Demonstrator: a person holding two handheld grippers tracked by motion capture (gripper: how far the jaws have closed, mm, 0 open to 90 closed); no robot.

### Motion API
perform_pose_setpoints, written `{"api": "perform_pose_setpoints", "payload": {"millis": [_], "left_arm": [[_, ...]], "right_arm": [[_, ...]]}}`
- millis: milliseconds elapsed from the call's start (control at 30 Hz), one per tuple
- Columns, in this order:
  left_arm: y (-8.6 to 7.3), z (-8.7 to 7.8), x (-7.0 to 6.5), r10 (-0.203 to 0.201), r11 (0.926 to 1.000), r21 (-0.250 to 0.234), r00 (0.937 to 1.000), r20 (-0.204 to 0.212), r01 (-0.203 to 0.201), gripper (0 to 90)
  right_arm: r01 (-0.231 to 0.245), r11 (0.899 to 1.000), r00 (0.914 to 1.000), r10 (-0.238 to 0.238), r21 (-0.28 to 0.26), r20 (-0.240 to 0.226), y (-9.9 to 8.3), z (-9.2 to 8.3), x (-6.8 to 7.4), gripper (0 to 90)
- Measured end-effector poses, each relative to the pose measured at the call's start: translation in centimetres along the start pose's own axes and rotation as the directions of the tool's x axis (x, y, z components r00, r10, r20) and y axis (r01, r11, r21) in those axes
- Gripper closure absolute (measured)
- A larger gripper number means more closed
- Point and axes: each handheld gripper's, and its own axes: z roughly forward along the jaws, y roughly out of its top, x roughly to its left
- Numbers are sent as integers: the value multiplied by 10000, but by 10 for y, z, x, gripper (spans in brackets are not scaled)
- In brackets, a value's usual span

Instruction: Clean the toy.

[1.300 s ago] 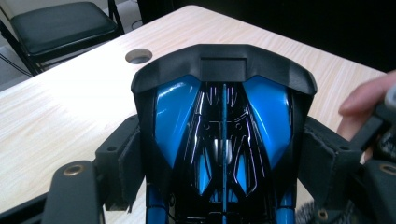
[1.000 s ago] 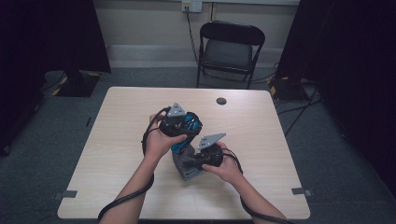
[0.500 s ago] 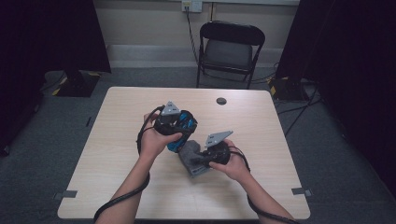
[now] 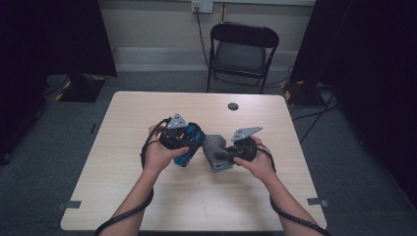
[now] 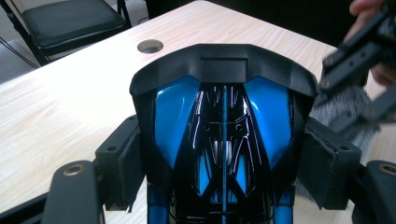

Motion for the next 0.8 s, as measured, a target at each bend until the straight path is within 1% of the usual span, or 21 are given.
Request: {"api": "perform_pose_setpoints", "payload": {"millis": [67, 133, 233, 267, 433, 633, 767, 800], "left_arm": [[-3, 0, -1, -48, 10000, 0, 10000, 55, 48, 255], [-6, 1, -2, 4, 9999, 135, 10000, 71, -5, 255], [-8, 1, -3, 55, 9998, 176, 9999, 90, -57, 255], [-9, 2, -3, -17, 9997, 229, 9999, 132, 14, 256], [-12, 3, -6, 157, 9991, 397, 9997, 175, -164, 255], [-12, 6, -10, 253, 9989, 388, 9993, 270, -264, 255], [-10, 5, -11, 250, 9989, 395, 9993, 275, -261, 255], [-8, 5, -11, 338, 9986, 407, 9991, 243, -348, 255]], "right_arm": [[-70, 9999, 10000, 70, -127, -29, 3, -3, -2, 740], [-77, 9998, 10000, 77, -188, 6, 6, -6, -3, 741], [-52, 9996, 10000, 54, -263, 78, 10, -8, -4, 741], [-35, 9994, 9999, 39, -354, 107, 14, -9, -5, 740], [78, 9983, 9999, -73, -581, 89, 25, -13, -3, 740], [258, 9978, 9997, -258, -612, 8, 34, -11, 3, 740], [295, 9983, 9996, -295, -504, -4, 33, -9, 4, 741], [261, 9984, 9997, -262, -508, -19, 32, -8, 4, 741]]}}
